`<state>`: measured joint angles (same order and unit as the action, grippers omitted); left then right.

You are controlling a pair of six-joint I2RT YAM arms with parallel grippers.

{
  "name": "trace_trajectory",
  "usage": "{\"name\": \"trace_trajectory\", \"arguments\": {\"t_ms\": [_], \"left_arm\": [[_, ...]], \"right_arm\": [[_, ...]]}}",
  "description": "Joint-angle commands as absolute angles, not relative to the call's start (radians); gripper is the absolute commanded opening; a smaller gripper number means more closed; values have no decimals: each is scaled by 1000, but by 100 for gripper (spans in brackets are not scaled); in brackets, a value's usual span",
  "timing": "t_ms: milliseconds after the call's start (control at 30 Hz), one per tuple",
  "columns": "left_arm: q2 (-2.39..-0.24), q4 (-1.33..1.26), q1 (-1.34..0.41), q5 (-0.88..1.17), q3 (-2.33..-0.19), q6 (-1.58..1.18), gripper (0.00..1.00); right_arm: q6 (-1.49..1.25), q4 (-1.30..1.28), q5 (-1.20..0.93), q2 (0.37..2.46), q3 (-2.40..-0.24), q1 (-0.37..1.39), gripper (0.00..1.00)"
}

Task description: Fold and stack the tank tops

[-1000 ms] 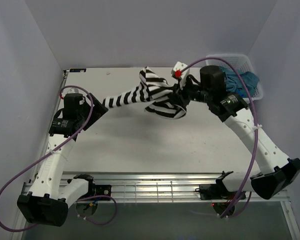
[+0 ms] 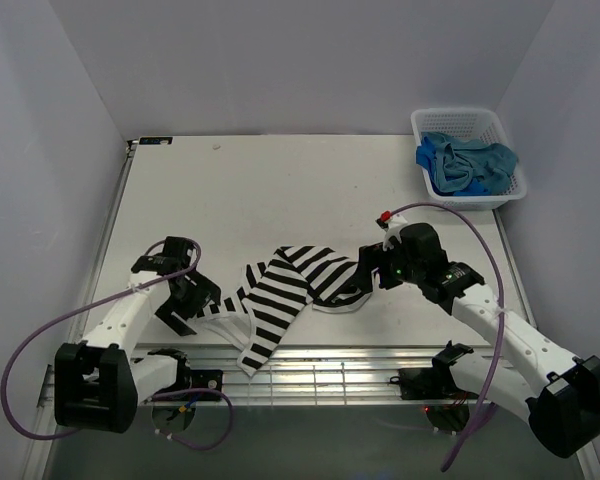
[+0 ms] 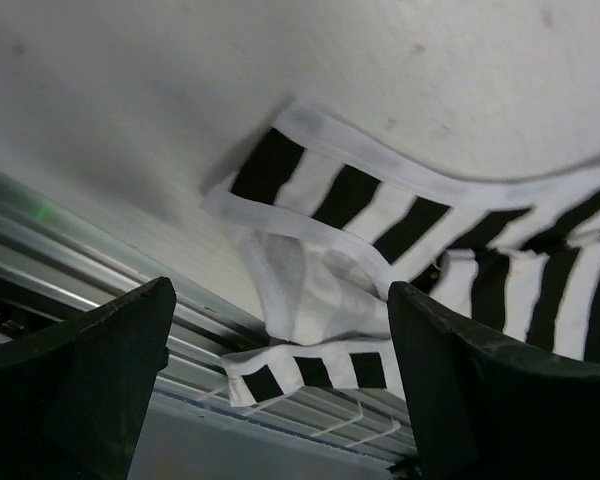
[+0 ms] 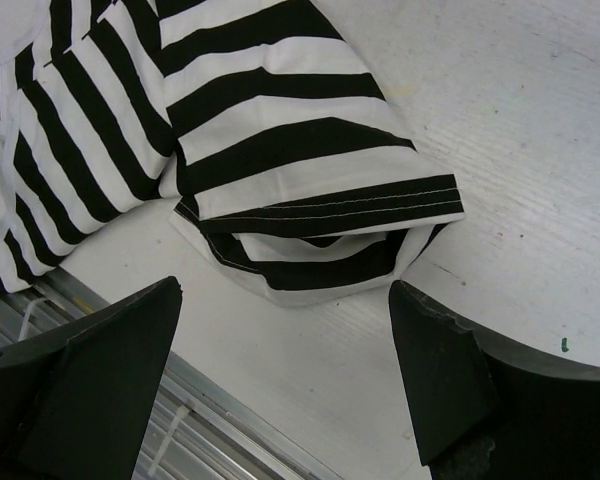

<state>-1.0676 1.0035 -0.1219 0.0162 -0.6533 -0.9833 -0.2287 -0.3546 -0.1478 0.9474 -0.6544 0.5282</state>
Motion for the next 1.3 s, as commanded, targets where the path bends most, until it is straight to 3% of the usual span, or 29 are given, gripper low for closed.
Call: {"name": "trace_trajectory", "arguments": {"t_ms": [0, 367, 433, 600, 733, 967, 1133, 1267], "left_arm": [[-1143, 1101, -123, -132, -681, -1133, 98], [-1264, 951, -123, -135, -614, -1221, 98], [-1288, 930, -123, -124, -614, -1206, 92], [-1350, 835, -124, -60, -588, -1148, 52], [-1387, 793, -124, -43, -568, -1117, 0], [-1373, 775, -124, -67, -617, -1060, 0], [-1327, 775, -124, -74, -638, -1034, 0], [-1321, 775, -124, -71, -647, -1020, 0]], "right_arm": [[-245, -279, -199, 975, -664, 537, 90], [-180, -268, -198, 1048, -724, 538, 90], [-169, -275, -212, 1065, -745, 538, 90], [-164, -273, -209, 1103, -768, 537, 90], [-146, -290, -206, 1124, -798, 564, 90], [-164, -359, -11, 1201, -880, 742, 90], [-294, -436, 155, 1265, -904, 886, 90], [-452, -439, 198, 1293, -876, 904, 90]]}}
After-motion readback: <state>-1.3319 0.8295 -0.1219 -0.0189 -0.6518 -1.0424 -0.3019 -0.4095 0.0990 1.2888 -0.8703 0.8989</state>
